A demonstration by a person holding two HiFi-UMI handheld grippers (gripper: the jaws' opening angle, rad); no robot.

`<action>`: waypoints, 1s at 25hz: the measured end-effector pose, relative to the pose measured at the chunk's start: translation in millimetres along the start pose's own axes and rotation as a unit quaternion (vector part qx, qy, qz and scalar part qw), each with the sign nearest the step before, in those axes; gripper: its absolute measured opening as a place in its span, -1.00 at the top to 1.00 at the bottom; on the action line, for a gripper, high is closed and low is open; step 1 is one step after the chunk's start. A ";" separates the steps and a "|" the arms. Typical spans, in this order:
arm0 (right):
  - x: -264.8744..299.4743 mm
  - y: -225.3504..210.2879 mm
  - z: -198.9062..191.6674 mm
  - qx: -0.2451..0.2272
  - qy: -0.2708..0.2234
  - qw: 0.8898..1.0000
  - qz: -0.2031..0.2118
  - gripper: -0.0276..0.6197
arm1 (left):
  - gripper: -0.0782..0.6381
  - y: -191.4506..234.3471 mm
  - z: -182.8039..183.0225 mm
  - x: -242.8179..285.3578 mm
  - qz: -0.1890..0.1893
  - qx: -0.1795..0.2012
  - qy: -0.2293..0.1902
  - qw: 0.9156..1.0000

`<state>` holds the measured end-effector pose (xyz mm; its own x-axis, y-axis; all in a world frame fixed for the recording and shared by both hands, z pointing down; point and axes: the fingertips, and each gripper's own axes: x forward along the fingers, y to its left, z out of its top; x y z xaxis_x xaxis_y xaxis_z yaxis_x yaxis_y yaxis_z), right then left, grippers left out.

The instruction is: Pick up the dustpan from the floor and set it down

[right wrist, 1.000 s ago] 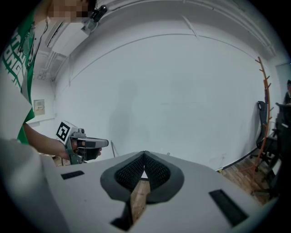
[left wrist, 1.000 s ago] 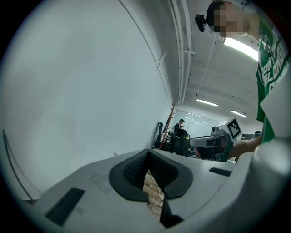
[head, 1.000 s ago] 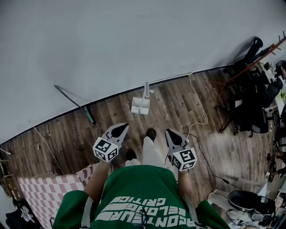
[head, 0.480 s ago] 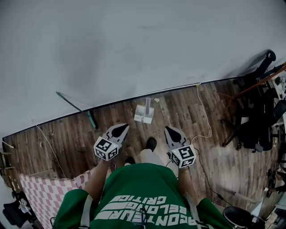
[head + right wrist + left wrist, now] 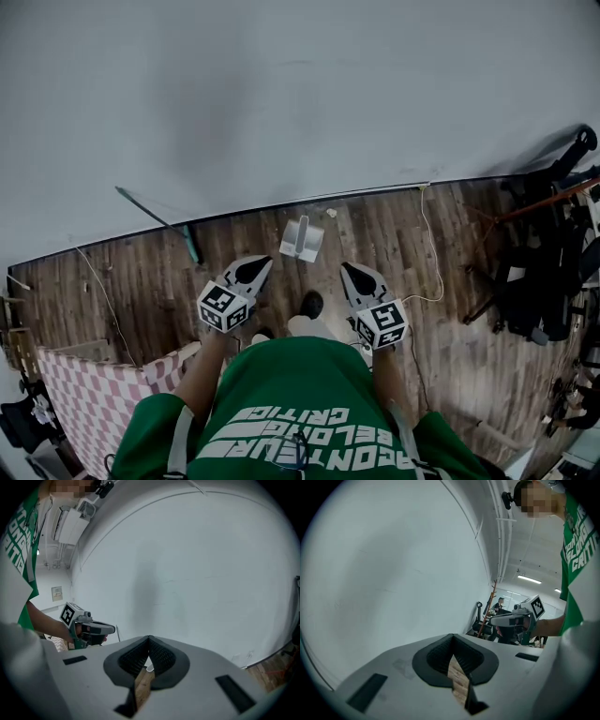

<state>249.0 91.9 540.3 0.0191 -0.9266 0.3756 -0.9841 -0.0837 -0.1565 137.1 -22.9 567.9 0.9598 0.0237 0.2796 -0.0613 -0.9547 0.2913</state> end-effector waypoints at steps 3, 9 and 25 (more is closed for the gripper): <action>1.7 -11.7 -5.0 0.002 0.005 1.000 0.011 0.89 | 0.77 -1.0 -1.9 11.5 0.008 -0.005 0.002 1.000; 5.6 -22.3 -16.1 0.003 0.016 0.999 0.031 0.89 | 0.77 -1.9 -14.9 25.4 0.019 -0.021 0.008 1.000; 17.6 -32.1 -27.8 0.020 0.034 0.999 0.033 0.89 | 0.77 12.8 -42.5 55.2 0.006 -0.069 0.026 0.997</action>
<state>276.0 88.5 577.3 -0.0599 -0.9035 0.4244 -0.9751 -0.0380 -0.2186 177.6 -21.1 626.0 0.9435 0.0313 0.3300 -0.1131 -0.9054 0.4093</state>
